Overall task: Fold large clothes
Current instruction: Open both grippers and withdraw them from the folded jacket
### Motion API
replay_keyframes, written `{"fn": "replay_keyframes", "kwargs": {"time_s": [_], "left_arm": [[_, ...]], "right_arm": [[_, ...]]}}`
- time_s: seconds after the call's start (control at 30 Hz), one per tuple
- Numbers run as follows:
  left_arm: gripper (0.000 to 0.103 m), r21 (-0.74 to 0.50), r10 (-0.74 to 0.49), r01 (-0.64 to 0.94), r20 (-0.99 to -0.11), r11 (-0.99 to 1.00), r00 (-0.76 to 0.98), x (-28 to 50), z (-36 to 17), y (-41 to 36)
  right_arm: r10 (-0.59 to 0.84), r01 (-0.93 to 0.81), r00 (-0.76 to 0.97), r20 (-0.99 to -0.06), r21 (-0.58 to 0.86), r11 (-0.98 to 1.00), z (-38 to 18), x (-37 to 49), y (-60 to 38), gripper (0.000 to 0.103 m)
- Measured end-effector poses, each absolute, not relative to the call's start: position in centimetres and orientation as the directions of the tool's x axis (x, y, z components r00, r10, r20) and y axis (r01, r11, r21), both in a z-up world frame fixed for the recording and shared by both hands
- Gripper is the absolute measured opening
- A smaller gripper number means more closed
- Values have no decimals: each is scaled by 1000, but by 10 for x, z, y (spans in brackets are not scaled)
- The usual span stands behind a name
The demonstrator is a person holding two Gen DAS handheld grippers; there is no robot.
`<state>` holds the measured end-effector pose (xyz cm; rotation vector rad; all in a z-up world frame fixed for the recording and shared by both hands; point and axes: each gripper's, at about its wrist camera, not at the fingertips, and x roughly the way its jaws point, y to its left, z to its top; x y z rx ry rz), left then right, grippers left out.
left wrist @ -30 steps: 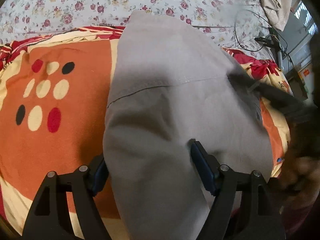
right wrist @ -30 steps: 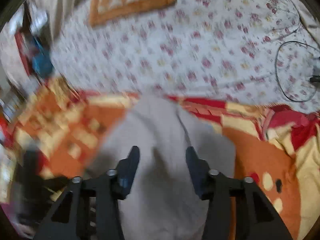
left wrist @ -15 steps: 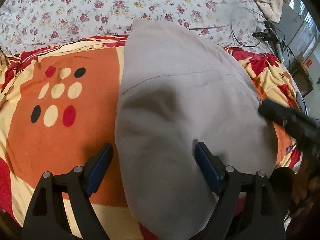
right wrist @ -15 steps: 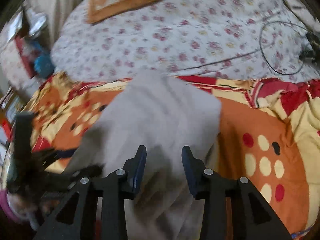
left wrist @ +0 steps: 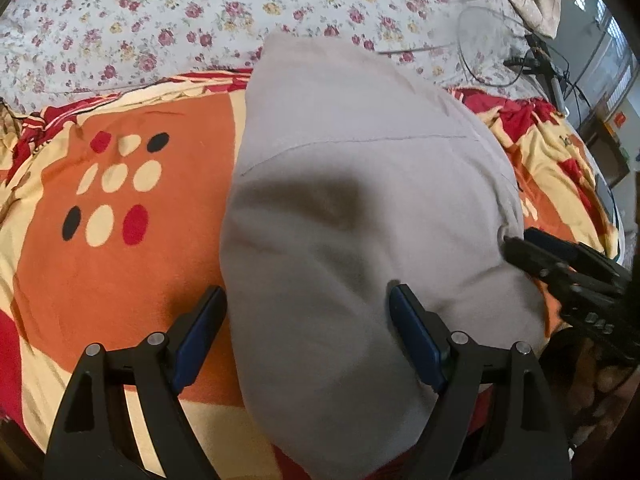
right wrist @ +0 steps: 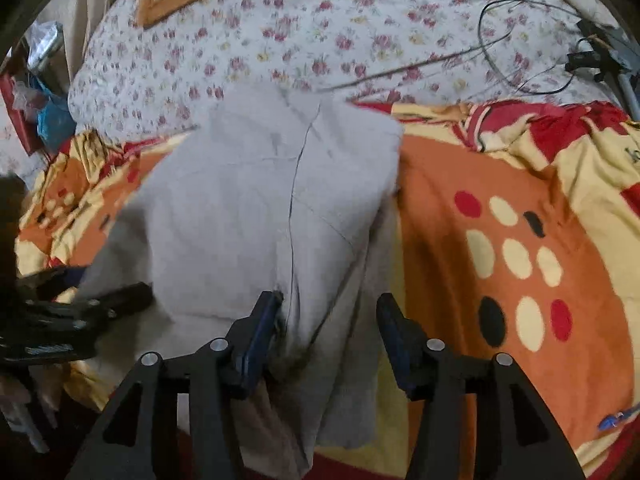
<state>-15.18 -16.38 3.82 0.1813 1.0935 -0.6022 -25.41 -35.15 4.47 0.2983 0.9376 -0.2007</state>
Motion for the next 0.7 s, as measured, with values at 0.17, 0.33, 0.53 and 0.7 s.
{"fn": "replay_keyframes", "kwargs": {"time_s": [0.17,0.33,0.53,0.7], "left_arm": [[84,-146,-385,499,-823,854,418,-158,59,-155],[84,-110,-367,478,-792,872,488,-161,73,-149],[84,-37,-327,485,-782,874,530,-168,79,-150],[84,-58,-333,466,-778,883,533,-169,82,-144]], "right_arm": [[-86,336,626,-775,169,927,70,-269,-344,71],[-160,362,632,-758,107,926,83,-272,-332,71],[-227,370,665,-712,50,928,98,-275,-321,77],[-235,379,676,-698,56,924,101,-275,-317,81]]}}
